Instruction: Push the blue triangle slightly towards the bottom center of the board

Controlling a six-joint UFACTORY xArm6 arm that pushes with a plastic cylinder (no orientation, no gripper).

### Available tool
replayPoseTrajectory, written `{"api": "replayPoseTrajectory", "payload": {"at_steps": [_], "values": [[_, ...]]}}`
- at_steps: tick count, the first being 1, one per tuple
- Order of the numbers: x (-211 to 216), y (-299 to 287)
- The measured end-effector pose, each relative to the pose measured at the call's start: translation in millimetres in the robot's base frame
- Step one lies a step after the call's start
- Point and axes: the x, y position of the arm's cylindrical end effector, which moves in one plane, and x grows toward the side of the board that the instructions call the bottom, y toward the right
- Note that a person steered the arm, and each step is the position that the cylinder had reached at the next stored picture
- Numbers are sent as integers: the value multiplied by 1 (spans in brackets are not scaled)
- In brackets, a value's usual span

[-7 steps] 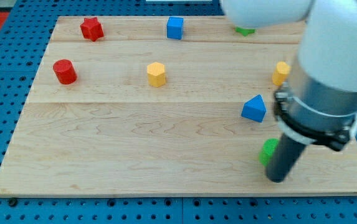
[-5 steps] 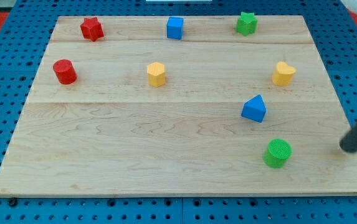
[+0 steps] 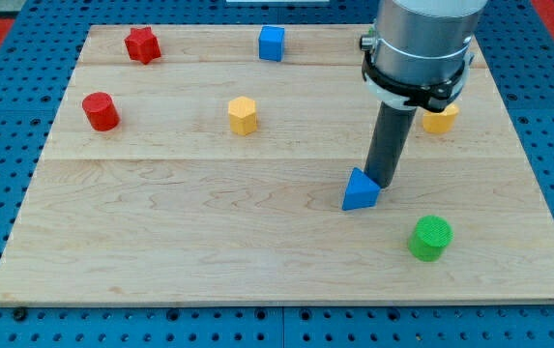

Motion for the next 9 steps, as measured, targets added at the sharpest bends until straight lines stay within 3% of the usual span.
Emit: {"api": "replayPoseTrajectory", "payload": {"at_steps": [9], "values": [[22, -30]]}}
